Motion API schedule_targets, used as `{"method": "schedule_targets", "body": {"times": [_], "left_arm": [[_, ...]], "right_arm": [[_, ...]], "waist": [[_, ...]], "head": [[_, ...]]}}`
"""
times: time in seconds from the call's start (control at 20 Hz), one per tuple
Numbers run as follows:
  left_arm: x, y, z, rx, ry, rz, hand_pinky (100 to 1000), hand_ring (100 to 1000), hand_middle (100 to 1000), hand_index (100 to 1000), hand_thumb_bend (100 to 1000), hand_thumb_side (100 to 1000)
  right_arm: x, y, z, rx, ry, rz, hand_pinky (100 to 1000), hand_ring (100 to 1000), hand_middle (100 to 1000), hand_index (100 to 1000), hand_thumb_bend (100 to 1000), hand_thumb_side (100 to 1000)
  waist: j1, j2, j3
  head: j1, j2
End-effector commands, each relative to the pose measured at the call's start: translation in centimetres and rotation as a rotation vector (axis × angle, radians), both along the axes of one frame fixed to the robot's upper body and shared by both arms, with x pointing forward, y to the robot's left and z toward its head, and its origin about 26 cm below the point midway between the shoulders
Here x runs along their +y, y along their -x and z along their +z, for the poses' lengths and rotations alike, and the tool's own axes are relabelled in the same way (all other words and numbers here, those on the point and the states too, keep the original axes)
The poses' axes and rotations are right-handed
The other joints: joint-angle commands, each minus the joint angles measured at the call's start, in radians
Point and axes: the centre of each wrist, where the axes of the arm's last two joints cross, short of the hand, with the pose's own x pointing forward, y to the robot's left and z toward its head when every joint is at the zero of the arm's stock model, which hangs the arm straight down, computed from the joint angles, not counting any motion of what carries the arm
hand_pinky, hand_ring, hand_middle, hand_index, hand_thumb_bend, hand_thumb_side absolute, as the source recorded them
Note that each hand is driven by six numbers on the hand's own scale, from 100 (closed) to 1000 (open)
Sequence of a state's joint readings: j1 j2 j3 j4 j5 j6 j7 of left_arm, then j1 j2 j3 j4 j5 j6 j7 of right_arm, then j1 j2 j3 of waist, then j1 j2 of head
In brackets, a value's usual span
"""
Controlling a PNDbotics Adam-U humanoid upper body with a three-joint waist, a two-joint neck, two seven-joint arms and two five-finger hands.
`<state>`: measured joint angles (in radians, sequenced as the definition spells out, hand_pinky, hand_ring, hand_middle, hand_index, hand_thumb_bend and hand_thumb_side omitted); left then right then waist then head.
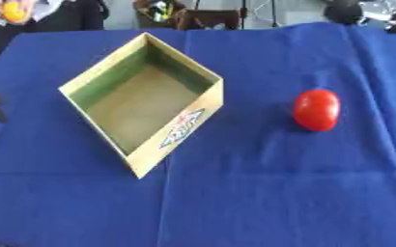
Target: Pick up objects on the table and place them in the box.
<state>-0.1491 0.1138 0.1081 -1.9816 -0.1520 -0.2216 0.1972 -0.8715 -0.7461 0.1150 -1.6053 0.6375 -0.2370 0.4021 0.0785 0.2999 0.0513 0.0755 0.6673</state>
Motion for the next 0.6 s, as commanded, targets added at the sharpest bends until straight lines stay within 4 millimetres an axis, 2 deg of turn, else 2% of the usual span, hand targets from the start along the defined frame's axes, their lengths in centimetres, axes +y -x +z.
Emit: {"method": "schedule_targets", "body": {"times": [0.05,0.2,0.25,0.6], "left_arm": [[0.1,0.2,0.6,-0.018,-0.026,-0.01,292,472,546,769,100,924],[0.1,0.2,0.6,-0.015,-0.026,-0.011,292,472,546,769,100,924],[0.1,0.3,0.5,-0.014,-0.026,-0.012,292,472,546,768,100,924],[0.1,0.3,0.5,-0.012,-0.028,-0.019,291,472,546,768,100,924]], "right_arm": [[-0.6,-0.6,1.2,0.029,0.117,-0.053,806,781,771,867,817,1000],[-0.6,-1.4,1.5,0.067,0.19,-0.079,808,788,780,872,839,980],[-0.6,-1.6,1.6,0.08,0.211,-0.088,811,794,788,876,859,924],[-0.8,-3.1,1.5,0.19,0.319,-0.174,815,806,786,879,909,796]], "waist": [[-0.003,-0.024,0.004],[-0.003,-0.025,0.007],[-0.003,-0.026,0.007],[-0.003,-0.025,0.011]], "head": [[-0.002,0.001],[-0.002,-0.001],[-0.003,-0.002],[-0.008,-0.013]]}}
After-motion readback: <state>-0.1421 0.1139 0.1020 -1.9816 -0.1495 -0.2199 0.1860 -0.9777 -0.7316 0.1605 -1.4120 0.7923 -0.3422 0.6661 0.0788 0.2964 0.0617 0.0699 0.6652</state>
